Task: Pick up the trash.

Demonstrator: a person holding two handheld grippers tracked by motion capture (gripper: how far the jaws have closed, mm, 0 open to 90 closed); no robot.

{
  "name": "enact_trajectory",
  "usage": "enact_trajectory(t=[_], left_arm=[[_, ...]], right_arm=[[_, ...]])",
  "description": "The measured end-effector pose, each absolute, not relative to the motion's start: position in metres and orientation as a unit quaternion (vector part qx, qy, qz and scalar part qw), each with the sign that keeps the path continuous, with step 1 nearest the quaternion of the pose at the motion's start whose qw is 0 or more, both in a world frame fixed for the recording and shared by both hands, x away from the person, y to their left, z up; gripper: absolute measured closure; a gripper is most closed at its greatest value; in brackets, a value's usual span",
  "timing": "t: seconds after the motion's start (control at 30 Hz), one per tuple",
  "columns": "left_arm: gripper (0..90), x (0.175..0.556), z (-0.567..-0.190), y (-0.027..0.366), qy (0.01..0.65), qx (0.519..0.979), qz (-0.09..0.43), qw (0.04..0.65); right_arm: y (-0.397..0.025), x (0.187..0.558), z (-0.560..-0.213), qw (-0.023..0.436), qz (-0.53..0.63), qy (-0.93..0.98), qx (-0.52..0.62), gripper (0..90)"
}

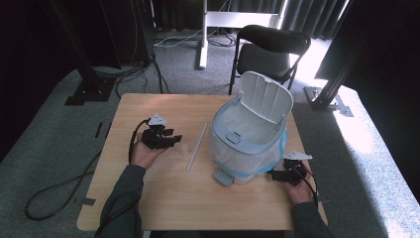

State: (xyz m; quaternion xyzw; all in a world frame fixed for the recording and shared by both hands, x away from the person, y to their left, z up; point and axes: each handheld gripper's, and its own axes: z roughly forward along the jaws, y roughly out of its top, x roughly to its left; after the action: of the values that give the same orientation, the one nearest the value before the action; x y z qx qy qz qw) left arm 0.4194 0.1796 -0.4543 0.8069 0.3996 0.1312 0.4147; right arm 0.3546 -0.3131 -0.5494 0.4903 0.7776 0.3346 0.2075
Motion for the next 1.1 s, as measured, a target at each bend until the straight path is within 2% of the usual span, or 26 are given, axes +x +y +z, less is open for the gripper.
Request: enact_trajectory(t=[0.37, 0.63, 0.73, 1.03, 1.1], left_arm=[[50.0, 0.421, -0.461, 0.185, 0.417, 0.805, 0.114, 0.407], [57.7, 0.414, -0.468, 0.192, 0.425, 0.797, 0.099, 0.417], [62.5, 0.410, -0.472, 0.194, 0.425, 0.798, 0.094, 0.416], [84.3, 0.385, -0.491, 0.196, 0.411, 0.819, 0.097, 0.389], [85.8, 0.383, -0.494, 0.197, 0.407, 0.820, 0.091, 0.392]], right_arm=[[-0.313, 0.355, -0.549, 0.208, 0.335, 0.778, 0.490, 12.9], [-0.313, 0.355, -0.549, 0.208, 0.335, 0.778, 0.490, 12.9], [-0.313, 0.355, -0.549, 0.207, 0.335, 0.778, 0.490, 12.9], [-0.313, 0.355, -0.549, 0.207, 0.335, 0.778, 0.490, 12.9], [-0.313, 0.355, -0.549, 0.207, 0.335, 0.778, 0.490, 12.9]])
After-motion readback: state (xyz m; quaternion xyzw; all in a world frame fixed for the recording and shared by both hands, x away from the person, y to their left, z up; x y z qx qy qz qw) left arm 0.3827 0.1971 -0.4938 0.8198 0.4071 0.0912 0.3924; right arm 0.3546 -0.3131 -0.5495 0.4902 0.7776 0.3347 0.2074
